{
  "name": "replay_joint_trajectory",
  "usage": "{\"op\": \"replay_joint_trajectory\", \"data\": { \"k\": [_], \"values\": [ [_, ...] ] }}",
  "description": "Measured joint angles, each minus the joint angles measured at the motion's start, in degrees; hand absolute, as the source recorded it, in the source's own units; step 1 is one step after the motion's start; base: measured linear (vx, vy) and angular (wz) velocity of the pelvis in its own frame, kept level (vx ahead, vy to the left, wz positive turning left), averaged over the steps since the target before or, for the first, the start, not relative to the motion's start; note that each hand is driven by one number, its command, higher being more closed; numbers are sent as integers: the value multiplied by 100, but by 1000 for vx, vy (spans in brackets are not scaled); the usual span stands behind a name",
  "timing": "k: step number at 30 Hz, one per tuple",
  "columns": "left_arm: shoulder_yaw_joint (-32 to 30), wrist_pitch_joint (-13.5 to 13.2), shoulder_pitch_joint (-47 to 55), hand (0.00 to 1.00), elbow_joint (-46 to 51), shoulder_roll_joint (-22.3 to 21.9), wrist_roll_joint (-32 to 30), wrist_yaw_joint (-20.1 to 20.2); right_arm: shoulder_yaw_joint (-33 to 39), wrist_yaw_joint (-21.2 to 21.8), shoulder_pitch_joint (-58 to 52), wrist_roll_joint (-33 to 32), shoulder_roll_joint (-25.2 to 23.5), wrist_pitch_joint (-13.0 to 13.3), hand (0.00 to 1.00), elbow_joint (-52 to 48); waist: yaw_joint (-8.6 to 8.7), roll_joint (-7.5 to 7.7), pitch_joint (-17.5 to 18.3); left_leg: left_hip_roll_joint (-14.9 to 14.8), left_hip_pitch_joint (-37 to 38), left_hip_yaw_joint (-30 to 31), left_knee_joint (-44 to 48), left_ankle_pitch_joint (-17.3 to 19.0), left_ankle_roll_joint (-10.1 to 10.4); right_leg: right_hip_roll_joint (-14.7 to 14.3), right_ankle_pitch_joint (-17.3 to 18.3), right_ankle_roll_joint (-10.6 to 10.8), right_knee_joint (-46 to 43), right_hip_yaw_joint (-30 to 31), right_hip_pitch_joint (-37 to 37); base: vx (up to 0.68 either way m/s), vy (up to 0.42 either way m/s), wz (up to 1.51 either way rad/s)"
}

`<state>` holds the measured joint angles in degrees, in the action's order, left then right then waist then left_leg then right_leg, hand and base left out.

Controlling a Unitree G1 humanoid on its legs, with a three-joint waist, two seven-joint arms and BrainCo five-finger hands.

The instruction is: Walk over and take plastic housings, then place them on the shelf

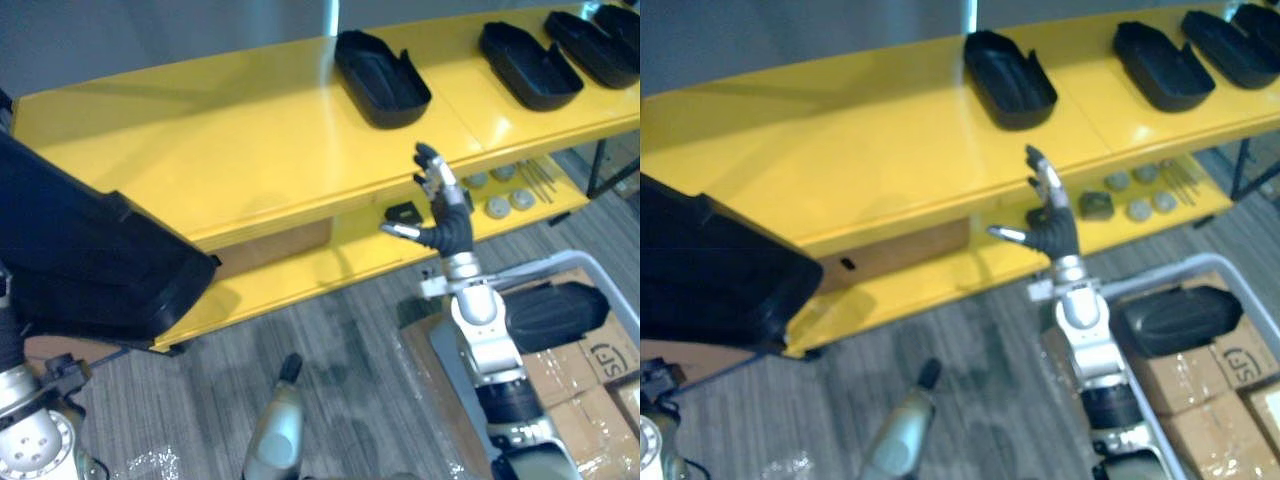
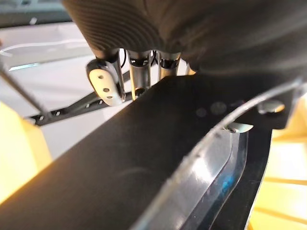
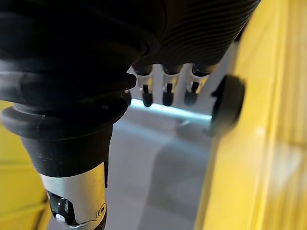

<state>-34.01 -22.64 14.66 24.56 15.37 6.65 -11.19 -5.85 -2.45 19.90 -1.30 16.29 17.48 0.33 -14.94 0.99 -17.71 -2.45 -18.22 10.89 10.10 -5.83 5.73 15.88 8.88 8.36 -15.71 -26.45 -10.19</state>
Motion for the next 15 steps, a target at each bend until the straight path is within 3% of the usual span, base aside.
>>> {"op": "replay_joint_trajectory", "data": {
  "k": [3, 5, 6, 7, 8, 9, 10, 12, 13, 14, 15],
  "values": [
    [61, -122, -43, 100, 11, 53, -57, 4, 10, -11, 10, -5, 69, -2, 0, 4, 4, -51, -36, 43, -9, 56, 59, -9, 27, -1, 309, 3, 13, -29, -103, -74, -89, 12],
    [54, -158, -137, 100, 50, 124, -81, 31, 69, -35, 5, -4, 74, 1, 0, 4, 15, -5, -64, 171, -99, 136, 251, 50, 103, 39, 726, -181, 53, -146, -263, -49, -46, 36],
    [43, -182, -174, 100, 101, 180, -76, 62, 99, -75, -11, -8, 66, 4, 0, 1, 15, 94, -126, 238, -136, 114, 431, 110, 69, 143, 898, -258, 117, -216, -338, -31, 38, 43],
    [46, -265, -126, 100, 230, 241, -86, 200, 231, -174, -207, -16, 30, 15, 0, -7, 22, 176, -187, 423, -387, -112, 1516, 572, -199, 213, 910, -214, 48, -336, -525, 59, 84, 36],
    [47, -367, -45, 100, 326, 220, -101, 297, 317, -277, -487, -18, 36, 17, 0, -57, 20, 34, -164, 504, -418, -301, 2392, 1186, -416, 187, 802, -369, -393, -289, -559, 89, 130, 47],
    [55, -414, 6, 100, 381, 227, -115, 339, 371, -337, -723, -16, 50, 21, 0, -142, 73, -88, -132, 483, -344, -342, 2517, 1547, -477, 183, 717, -505, -892, -217, -472, 124, 165, 61],
    [-9, -565, 19, 100, 408, 375, -133, 366, 431, -462, -1057, -12, -53, 76, 0, -266, 138, -26, -115, 522, -316, -346, 2589, 1767, -369, 353, 487, -808, -1941, 340, -12, 99, 199, 56],
    [-61, -535, 21, 100, 392, 468, -271, 442, 443, -525, -1126, 8, -140, 185, 0, -260, 153, 78, -74, 599, -166, -349, 2360, 1803, -395, 389, -494, -850, -2818, 1140, 675, 138, 165, 18],
    [-60, -492, -11, 100, 387, 489, -326, 467, 472, -532, -1072, 52, -183, 362, 0, -236, 203, 40, -94, 591, -19, -237, 2139, 1754, -537, 302, -369, -691, -3242, 1455, 1024, 195, 120, 2],
    [-64, -457, -88, 100, 375, 499, -324, 466, 493, -532, -966, 152, -172, 483, 0, -192, 280, 4, -114, 596, 140, -129, 2029, 1692, -692, 78, 229, -620, -3399, 1587, 1272, 189, 105, 9],
    [-62, -447, -155, 100, 359, 516, -325, 467, 526, -532, -940, 197, -167, 506, 0, -197, 320, -73, -144, 599, 208, -90, 1986, 1697, -710, -23, 446, -609, -3339, 1594, 1383, 171, 101, 14]
  ]
}}
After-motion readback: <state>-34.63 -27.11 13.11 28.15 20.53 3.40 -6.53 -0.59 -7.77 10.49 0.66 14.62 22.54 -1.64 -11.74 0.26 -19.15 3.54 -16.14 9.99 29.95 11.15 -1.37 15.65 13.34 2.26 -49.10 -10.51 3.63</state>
